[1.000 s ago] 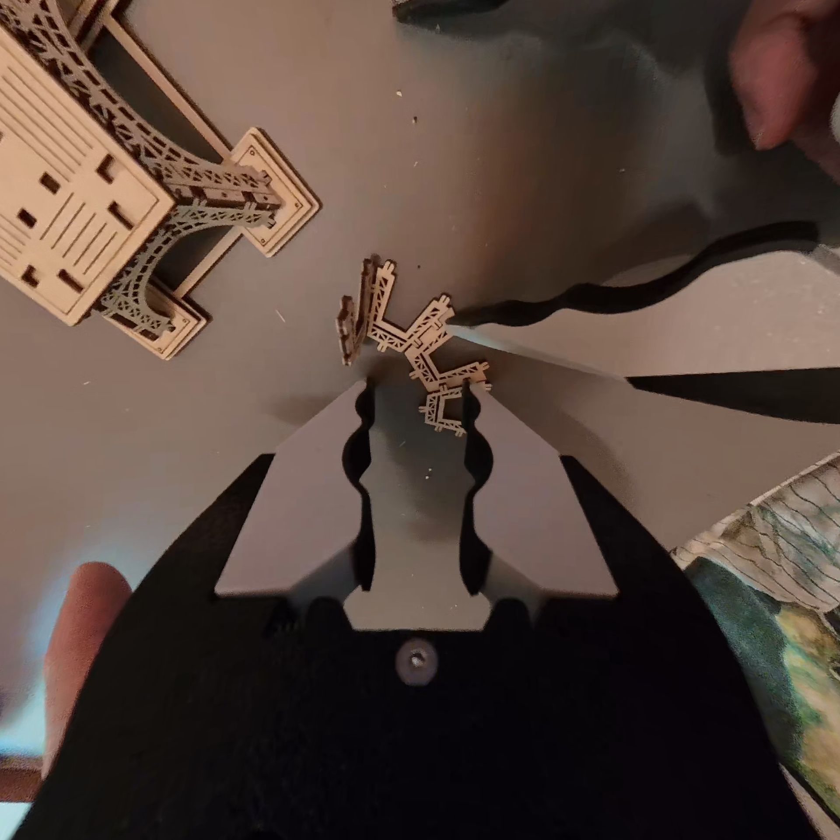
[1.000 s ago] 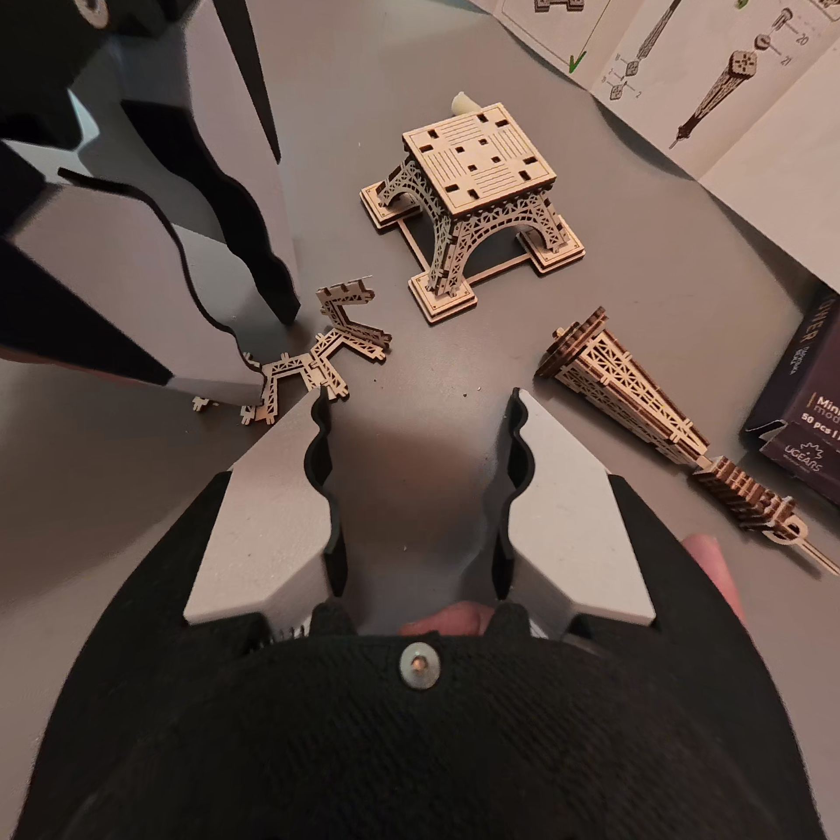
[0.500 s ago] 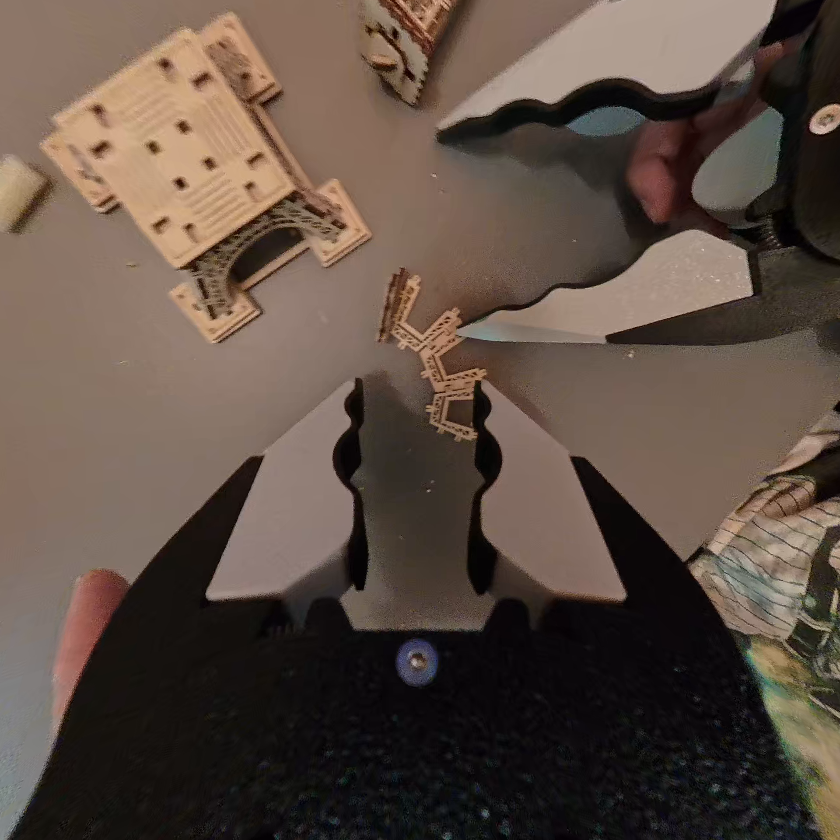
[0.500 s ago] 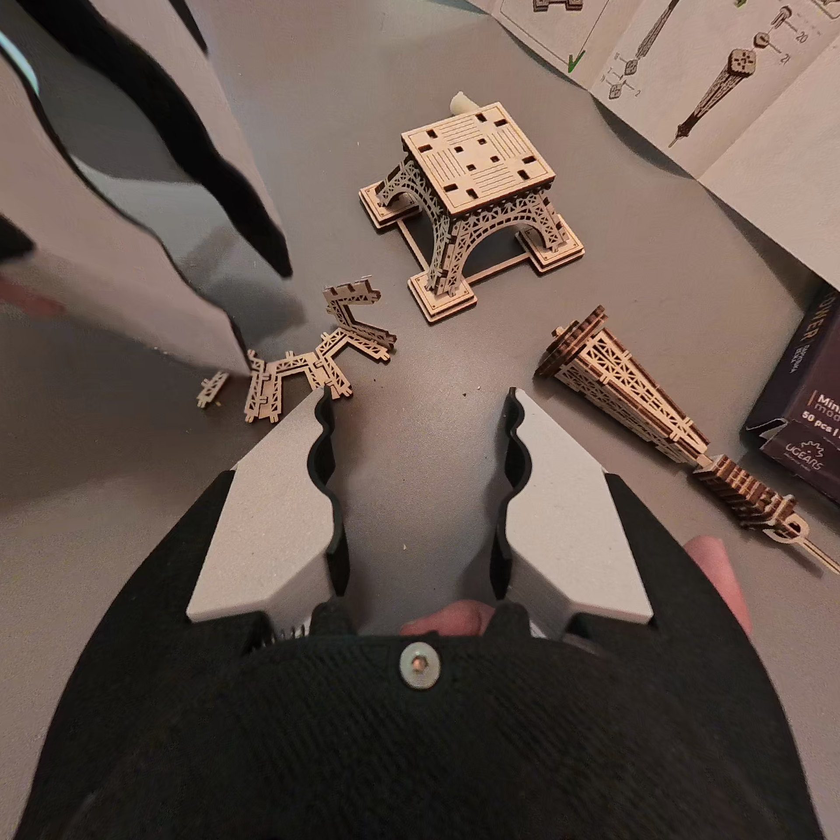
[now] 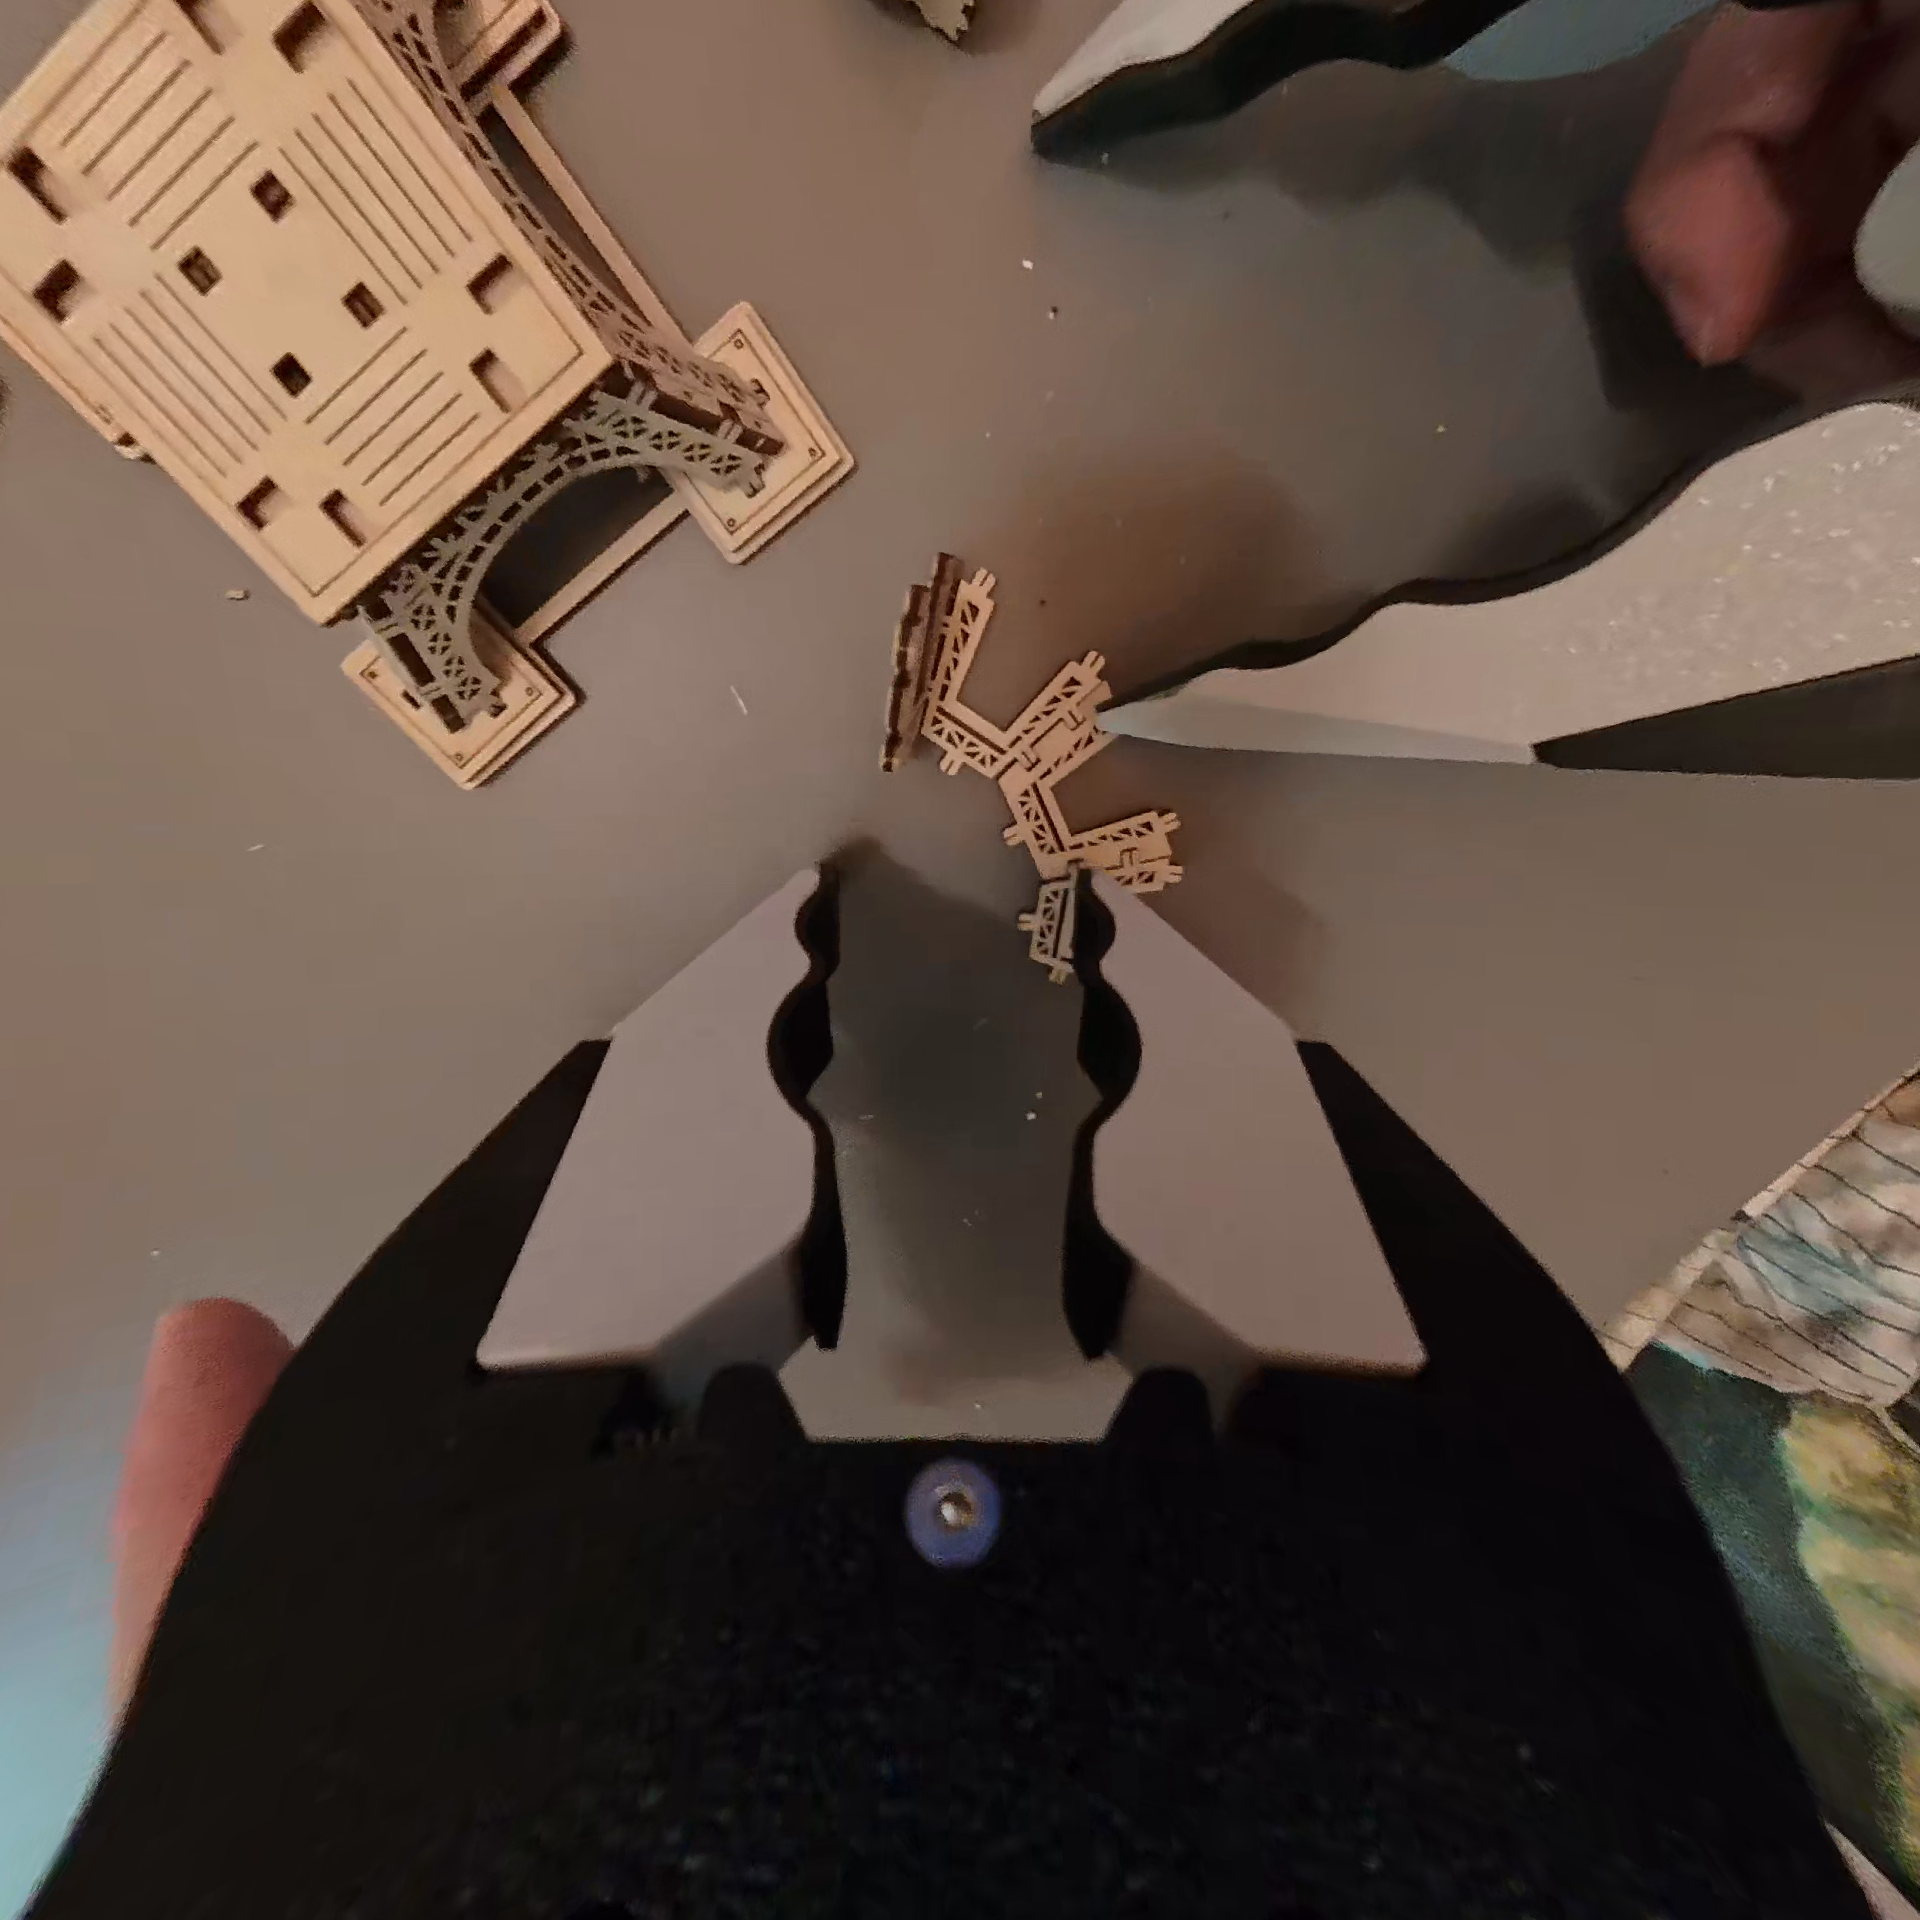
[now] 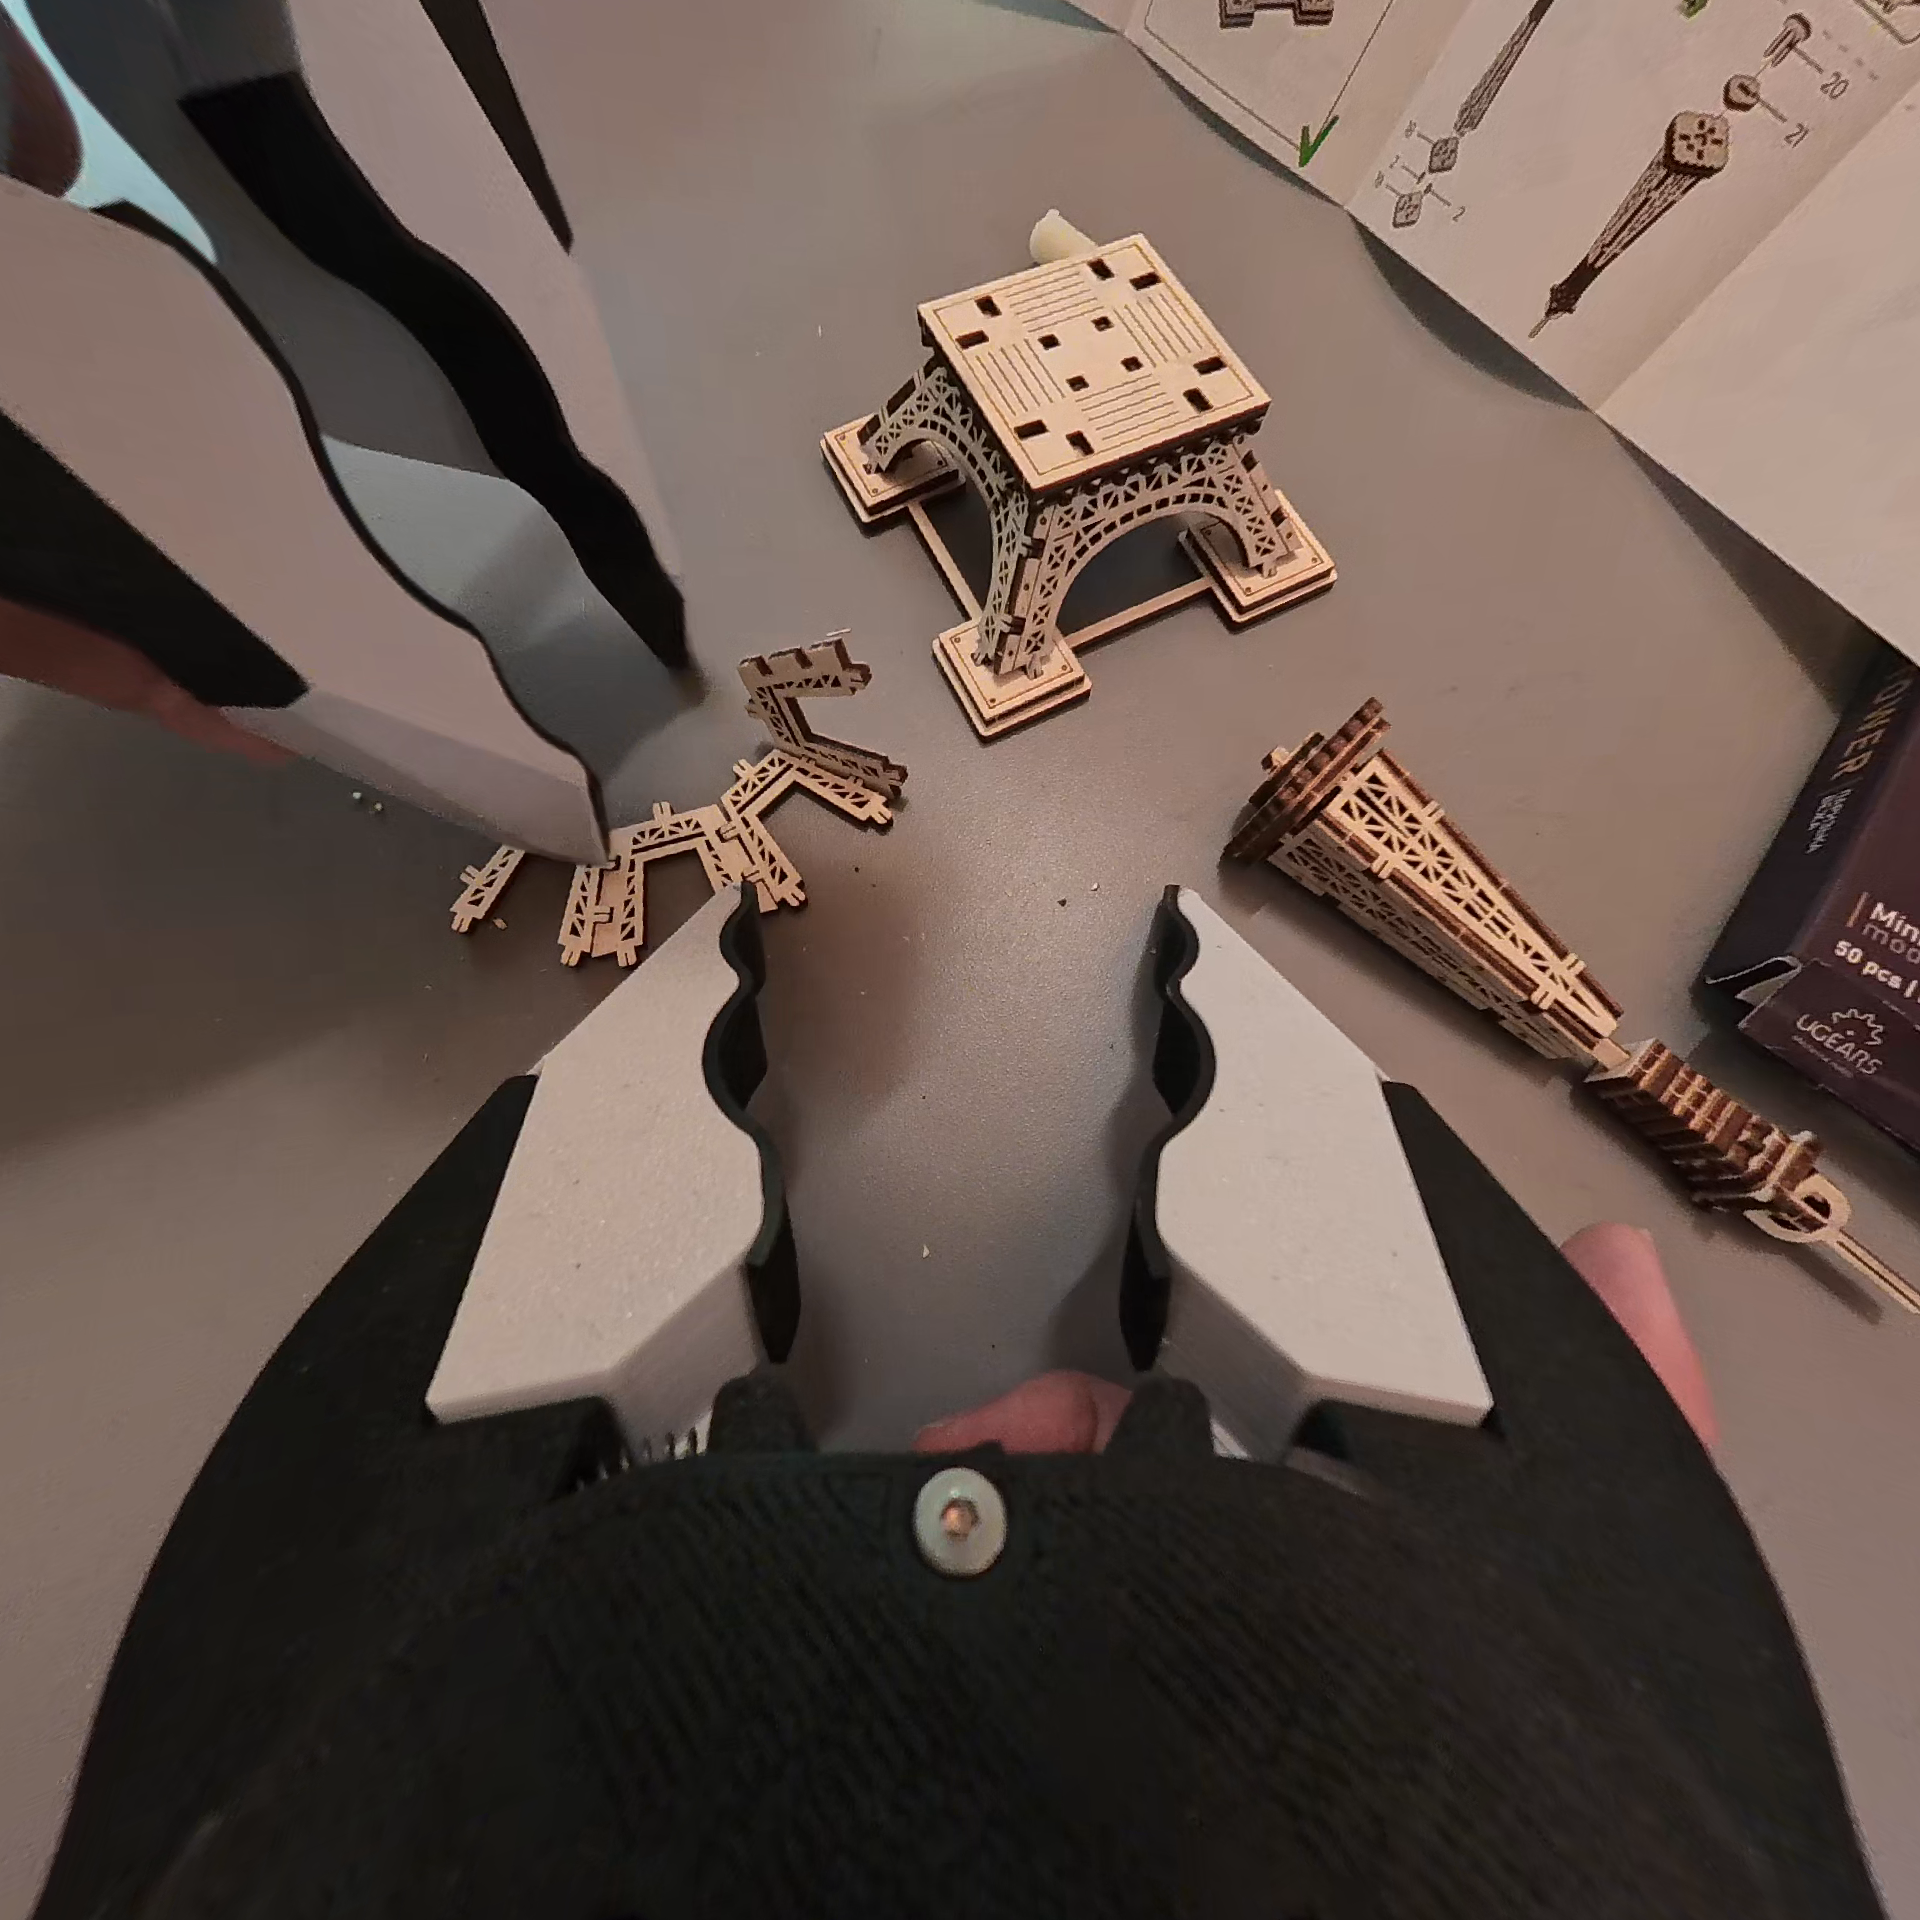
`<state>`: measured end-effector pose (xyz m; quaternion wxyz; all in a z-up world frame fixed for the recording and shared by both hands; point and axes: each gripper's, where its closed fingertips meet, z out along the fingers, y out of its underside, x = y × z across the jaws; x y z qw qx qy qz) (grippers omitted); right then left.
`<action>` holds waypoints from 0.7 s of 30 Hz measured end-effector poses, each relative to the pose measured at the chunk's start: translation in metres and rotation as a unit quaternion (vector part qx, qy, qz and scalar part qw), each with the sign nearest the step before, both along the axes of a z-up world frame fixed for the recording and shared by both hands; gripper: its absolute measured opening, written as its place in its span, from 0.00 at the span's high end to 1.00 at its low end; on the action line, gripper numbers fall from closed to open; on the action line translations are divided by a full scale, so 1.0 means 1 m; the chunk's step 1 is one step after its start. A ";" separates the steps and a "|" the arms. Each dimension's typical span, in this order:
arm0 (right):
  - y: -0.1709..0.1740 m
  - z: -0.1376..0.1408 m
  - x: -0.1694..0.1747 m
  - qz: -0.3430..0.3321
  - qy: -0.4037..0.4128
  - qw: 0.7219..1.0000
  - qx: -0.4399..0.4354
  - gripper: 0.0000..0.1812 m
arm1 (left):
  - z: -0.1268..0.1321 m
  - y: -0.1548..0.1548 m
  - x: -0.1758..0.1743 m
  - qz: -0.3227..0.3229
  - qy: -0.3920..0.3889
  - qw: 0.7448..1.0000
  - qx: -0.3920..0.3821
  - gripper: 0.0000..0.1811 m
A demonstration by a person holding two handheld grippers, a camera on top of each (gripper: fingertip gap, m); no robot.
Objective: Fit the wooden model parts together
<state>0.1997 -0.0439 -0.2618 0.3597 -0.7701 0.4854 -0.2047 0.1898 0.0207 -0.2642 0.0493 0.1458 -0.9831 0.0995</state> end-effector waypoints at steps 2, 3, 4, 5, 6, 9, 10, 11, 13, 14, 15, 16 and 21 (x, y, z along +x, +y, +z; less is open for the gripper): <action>0.000 0.000 0.000 0.000 0.000 1.000 0.000 0.59 | 0.000 0.001 0.001 0.003 -0.005 1.000 -0.001 0.77; 0.000 0.000 0.000 0.000 0.000 1.000 0.000 0.59 | -0.001 0.001 0.002 0.003 -0.010 1.000 0.000 0.77; 0.000 0.000 0.000 0.000 0.000 1.000 0.000 0.59 | -0.001 0.001 0.001 0.003 -0.011 1.000 0.000 0.77; 0.000 0.000 0.000 0.000 0.000 1.000 0.000 0.59 | -0.001 0.001 0.001 0.004 -0.013 1.000 0.002 0.76; 0.000 0.000 0.000 0.000 0.000 1.000 0.000 0.59 | -0.001 0.001 0.001 0.002 -0.018 1.000 0.006 0.76; 0.000 0.000 0.000 0.001 0.000 1.000 0.000 0.59 | -0.001 0.001 0.000 0.006 -0.021 1.000 0.016 0.76; 0.001 0.000 0.000 0.002 0.000 1.000 -0.001 0.59 | -0.001 0.001 0.001 0.007 -0.022 1.000 0.020 0.76; 0.001 0.000 0.000 0.003 -0.001 1.000 -0.001 0.60 | -0.001 0.002 0.001 0.009 -0.023 0.999 0.024 0.75; 0.001 0.000 -0.001 0.003 -0.002 1.000 -0.002 0.60 | -0.002 0.002 0.002 0.013 -0.020 0.999 0.030 0.74; 0.001 0.000 0.000 0.003 -0.002 1.000 -0.002 0.60 | -0.002 0.002 0.002 0.016 -0.018 0.999 0.033 0.75; 0.001 0.000 0.000 0.003 -0.002 1.000 -0.002 0.60 | -0.002 0.003 0.002 0.018 -0.016 0.999 0.038 0.75; 0.001 0.000 0.000 0.003 -0.002 1.000 -0.002 0.60 | -0.002 0.003 0.002 0.020 -0.014 0.999 0.046 0.75; 0.000 0.000 0.000 0.001 -0.001 1.000 -0.001 0.59 | -0.002 0.003 0.001 0.023 -0.002 0.995 0.095 0.75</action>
